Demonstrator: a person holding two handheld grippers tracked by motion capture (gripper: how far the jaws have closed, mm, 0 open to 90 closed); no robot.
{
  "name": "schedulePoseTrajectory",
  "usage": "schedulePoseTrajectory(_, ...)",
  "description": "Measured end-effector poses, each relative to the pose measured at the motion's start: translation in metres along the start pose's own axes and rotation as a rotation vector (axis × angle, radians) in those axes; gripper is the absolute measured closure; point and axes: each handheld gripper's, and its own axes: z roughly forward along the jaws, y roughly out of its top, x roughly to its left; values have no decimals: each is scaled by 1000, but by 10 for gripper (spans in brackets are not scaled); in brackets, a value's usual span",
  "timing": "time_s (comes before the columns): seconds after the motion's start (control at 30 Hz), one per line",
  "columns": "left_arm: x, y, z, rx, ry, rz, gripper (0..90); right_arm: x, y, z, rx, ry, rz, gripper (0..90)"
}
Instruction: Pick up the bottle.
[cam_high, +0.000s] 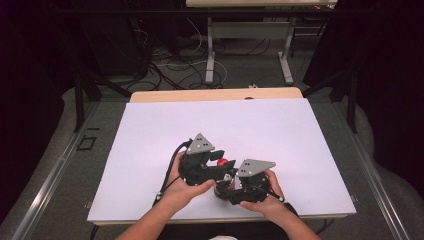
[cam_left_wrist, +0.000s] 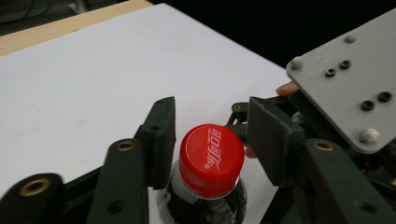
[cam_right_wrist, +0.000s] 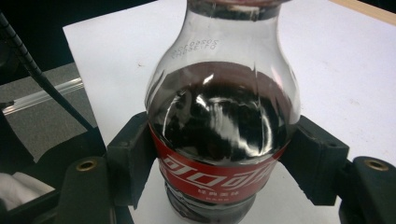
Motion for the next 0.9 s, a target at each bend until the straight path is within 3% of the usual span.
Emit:
schedulePoseTrajectory(0.03,0,0,0,0,0,0,485,0,0,-1,1,4,10,305)
schedulePoseTrajectory(0.13,8,2,-8,5,-73,35,477,0,0,-1,-3,9,14,305)
schedulePoseTrajectory(0.23,11,1,-10,22,-104,38,473,0,0,-1,-3,15,5,305)
schedulePoseTrajectory(0.3,14,-1,-10,26,-121,63,478,1,1,-1,-2,25,3,305)
schedulePoseTrajectory(0.43,18,-4,-8,42,-120,79,494,1,1,-2,6,31,-2,305)
schedulePoseTrajectory(0.53,18,-6,-5,33,-128,61,508,2,1,0,5,27,-5,305)
schedulePoseTrajectory(0.77,17,-7,3,25,-147,77,557,4,0,1,10,35,-15,306)
schedulePoseTrajectory(0.9,11,-6,5,15,-112,90,612,3,0,2,4,23,-10,306)
